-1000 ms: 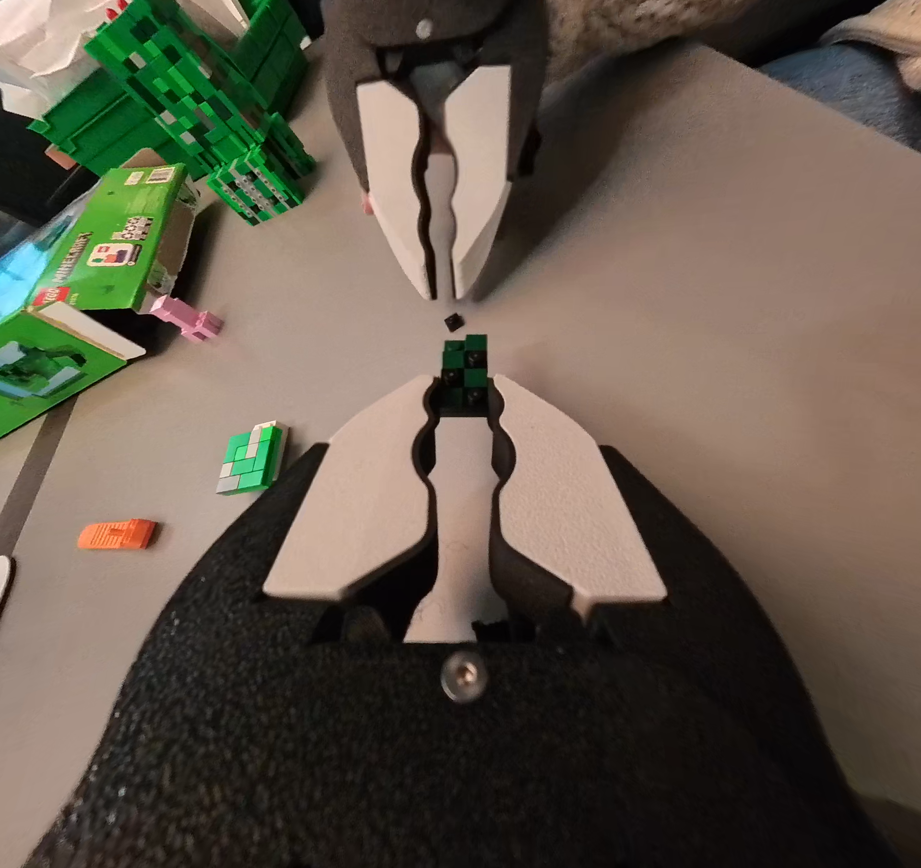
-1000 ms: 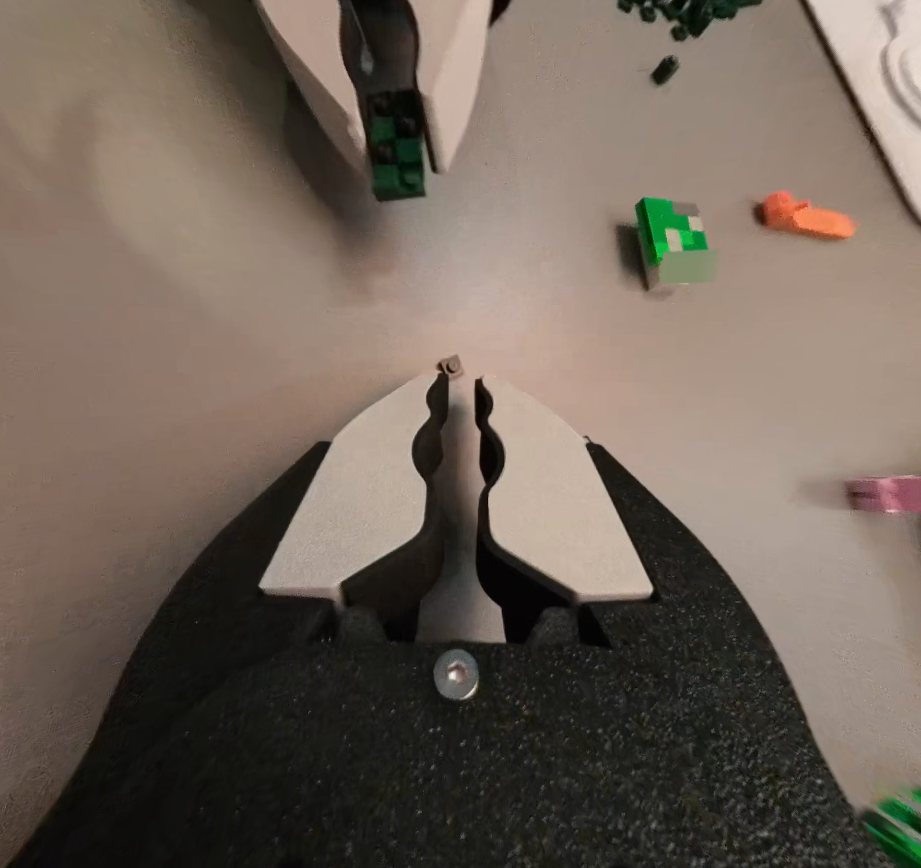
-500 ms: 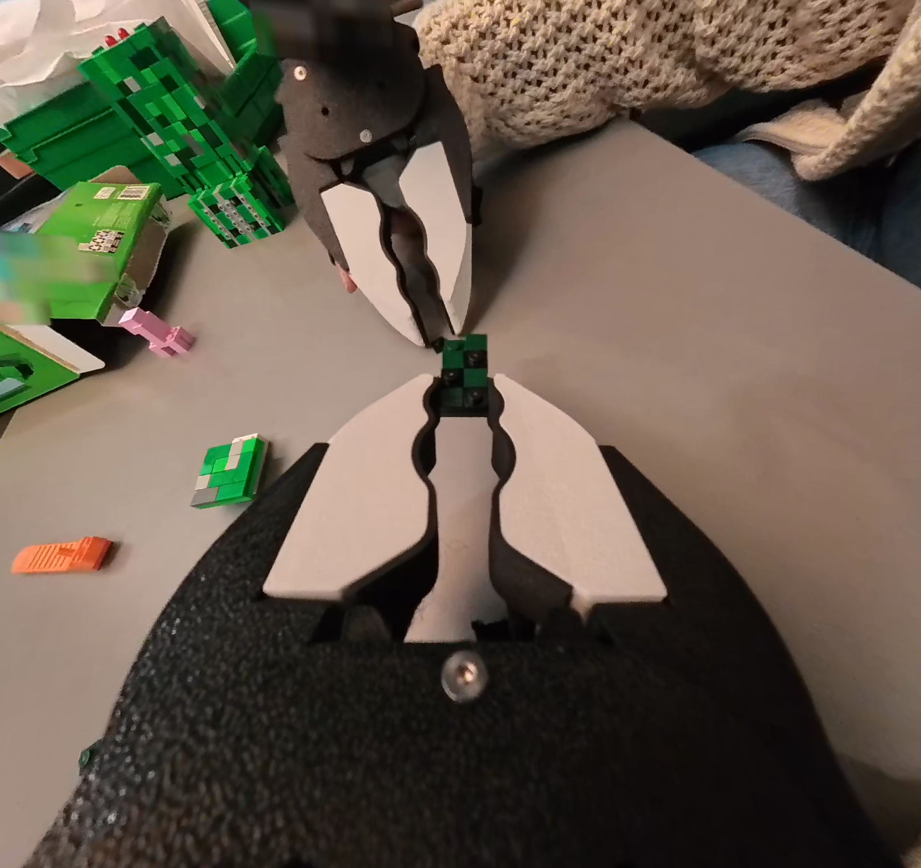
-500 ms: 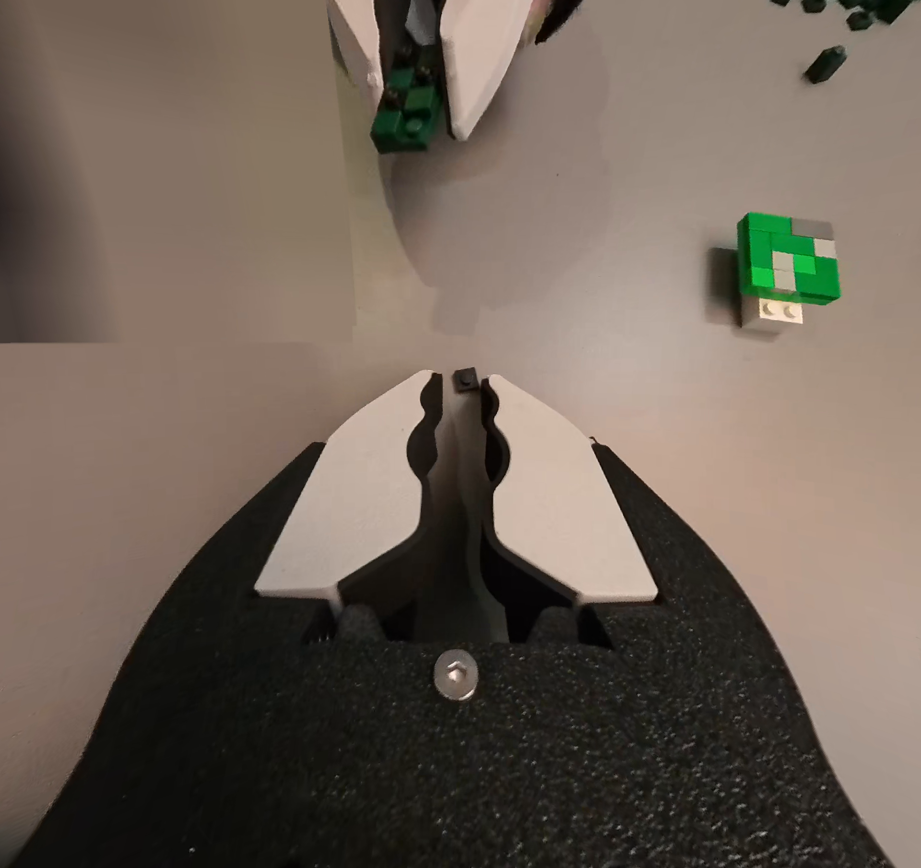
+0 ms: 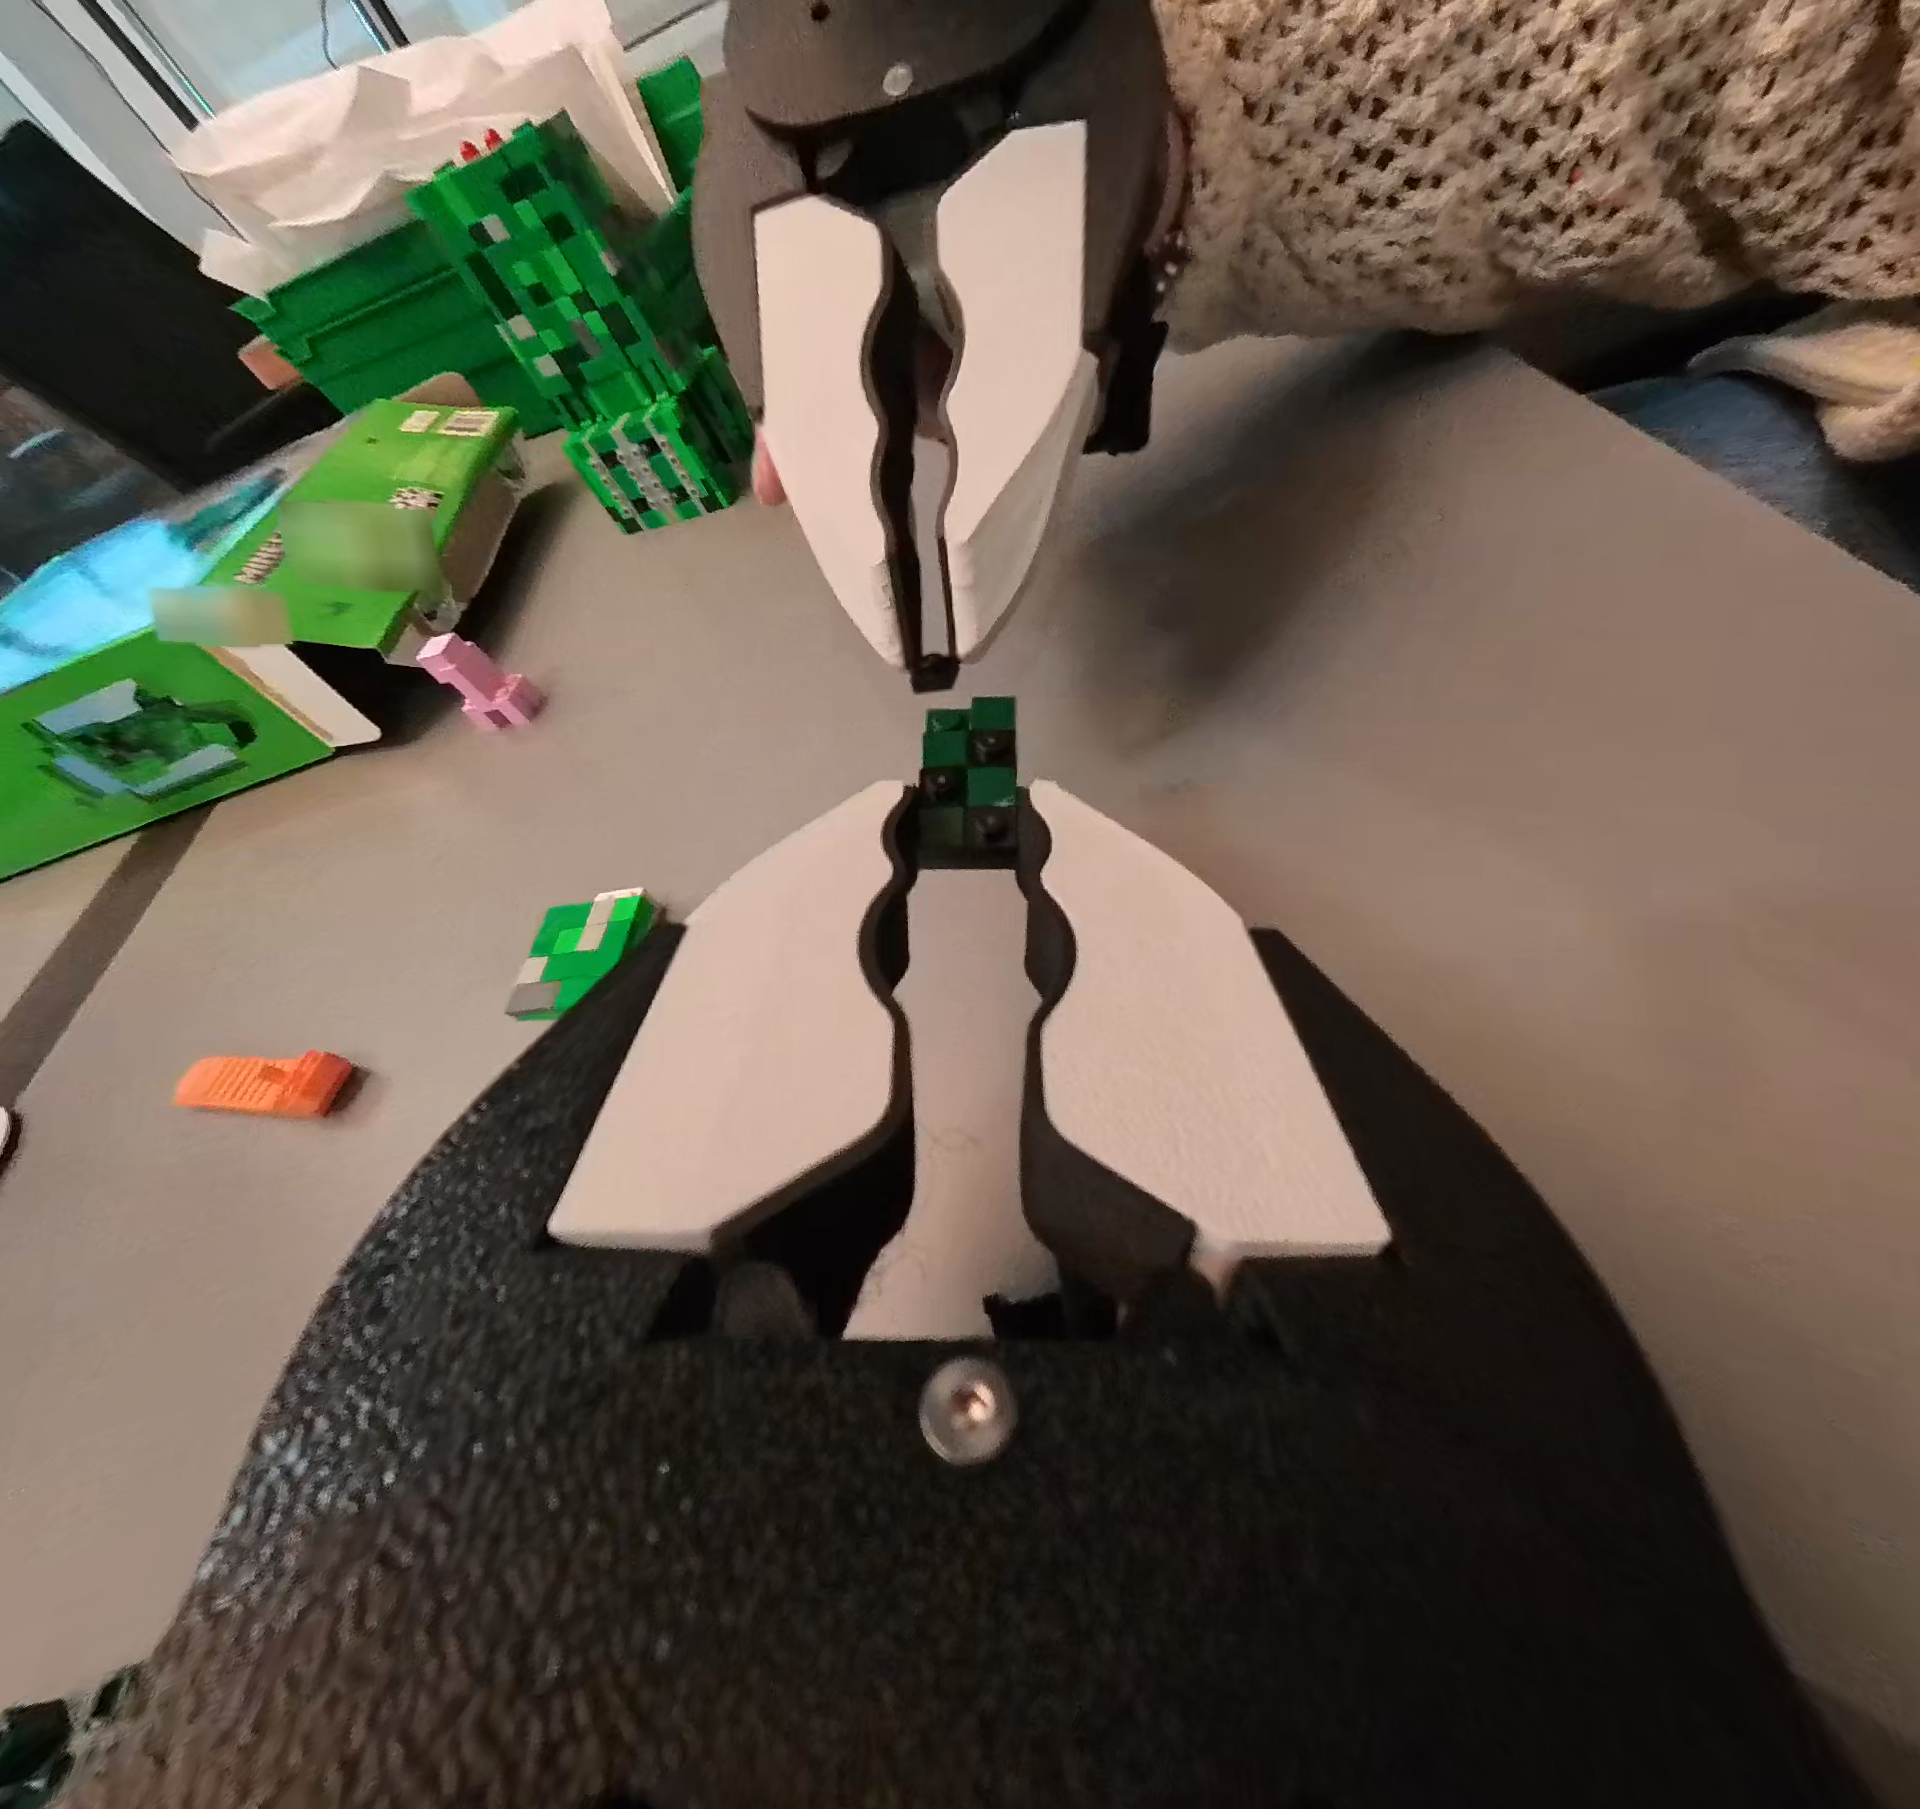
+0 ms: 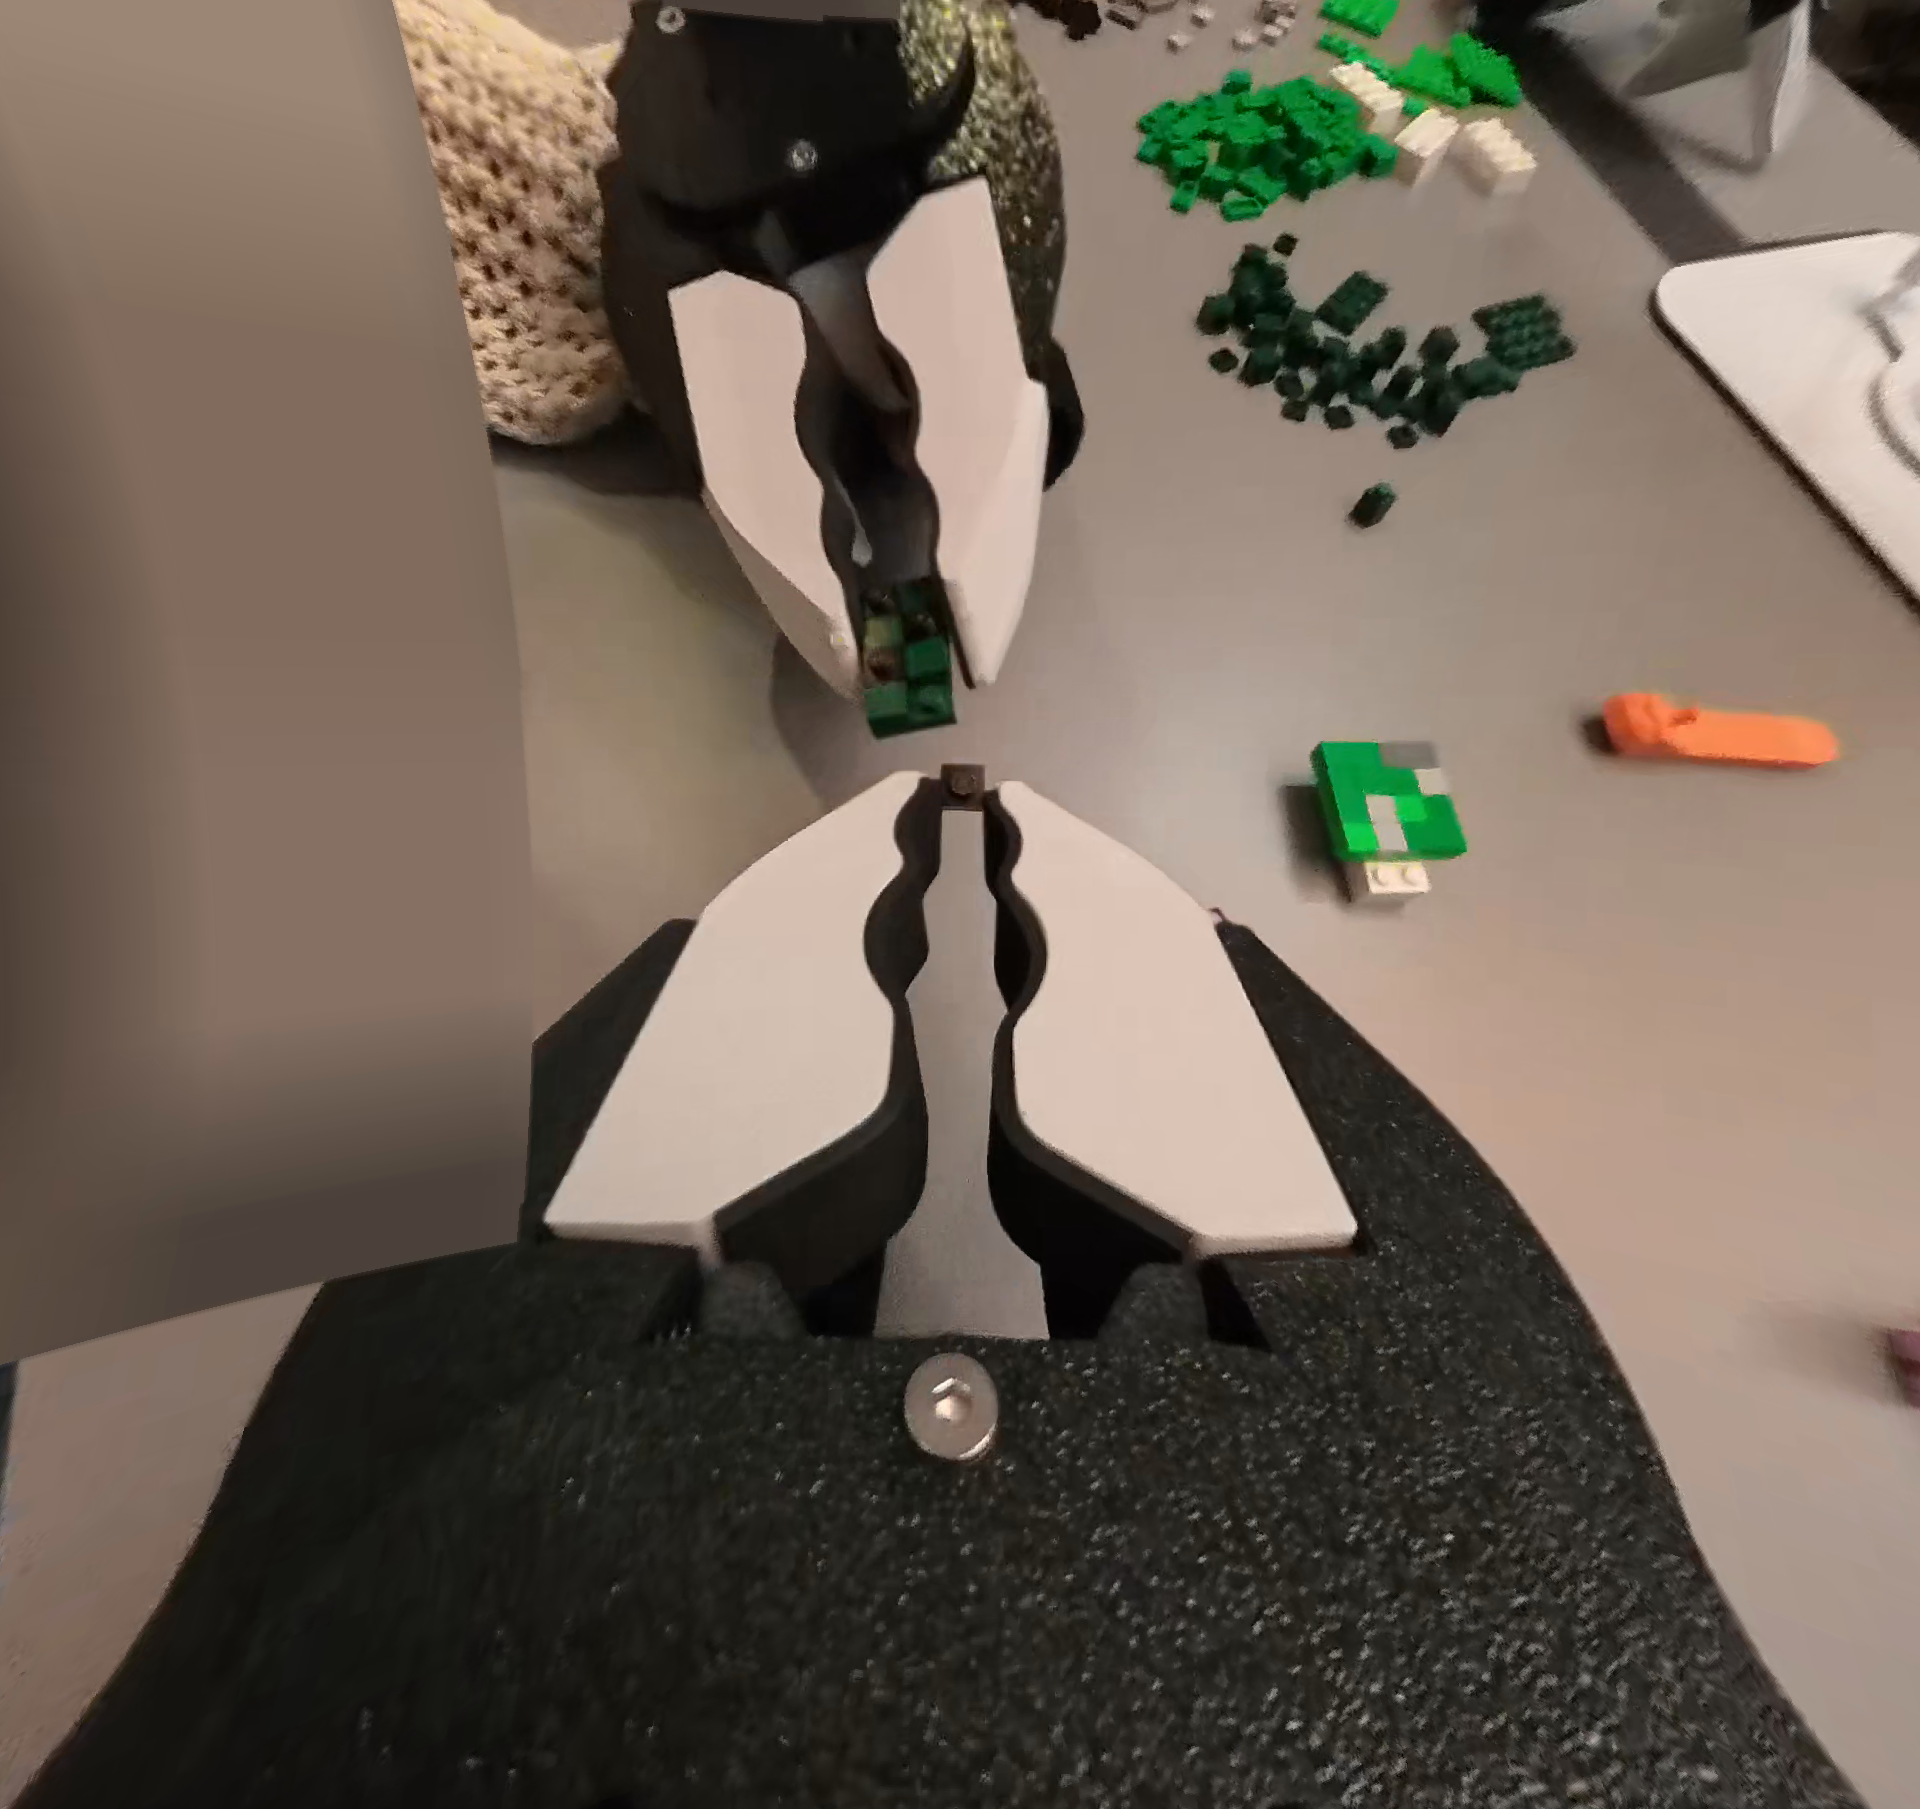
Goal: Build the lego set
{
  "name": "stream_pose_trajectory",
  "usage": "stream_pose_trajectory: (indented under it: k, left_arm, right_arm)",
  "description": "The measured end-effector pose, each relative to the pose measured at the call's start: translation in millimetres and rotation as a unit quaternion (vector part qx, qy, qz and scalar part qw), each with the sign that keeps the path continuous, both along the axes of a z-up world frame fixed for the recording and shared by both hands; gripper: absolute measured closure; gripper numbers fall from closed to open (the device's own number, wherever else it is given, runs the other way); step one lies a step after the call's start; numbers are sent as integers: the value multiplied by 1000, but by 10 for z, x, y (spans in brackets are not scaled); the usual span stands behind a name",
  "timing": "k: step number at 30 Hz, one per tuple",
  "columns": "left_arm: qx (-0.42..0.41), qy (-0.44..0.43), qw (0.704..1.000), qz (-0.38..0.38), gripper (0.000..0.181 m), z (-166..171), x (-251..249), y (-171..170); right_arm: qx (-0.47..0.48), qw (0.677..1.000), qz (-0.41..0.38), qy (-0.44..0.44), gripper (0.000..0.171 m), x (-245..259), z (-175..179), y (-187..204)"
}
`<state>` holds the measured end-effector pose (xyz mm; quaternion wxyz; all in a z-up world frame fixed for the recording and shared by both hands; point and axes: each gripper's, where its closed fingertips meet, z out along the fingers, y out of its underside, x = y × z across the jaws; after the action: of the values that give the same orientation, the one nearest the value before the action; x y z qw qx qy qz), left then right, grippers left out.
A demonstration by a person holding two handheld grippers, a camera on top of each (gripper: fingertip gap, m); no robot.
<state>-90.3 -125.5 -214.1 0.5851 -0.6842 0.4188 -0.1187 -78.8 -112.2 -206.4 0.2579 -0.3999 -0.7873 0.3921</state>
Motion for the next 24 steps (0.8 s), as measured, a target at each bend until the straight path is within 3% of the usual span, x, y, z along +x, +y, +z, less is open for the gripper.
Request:
stream_pose_trajectory:
  k: [6,24]
  left_arm:
    - [13,17,1000,3,164,-17,23,7]
    - [29,19,999,-1,164,0,48,11]
  right_arm:
    - [10,1000,11,7,164,-50,117,-115]
    - [114,992,16,-47,164,-49,40,-147]
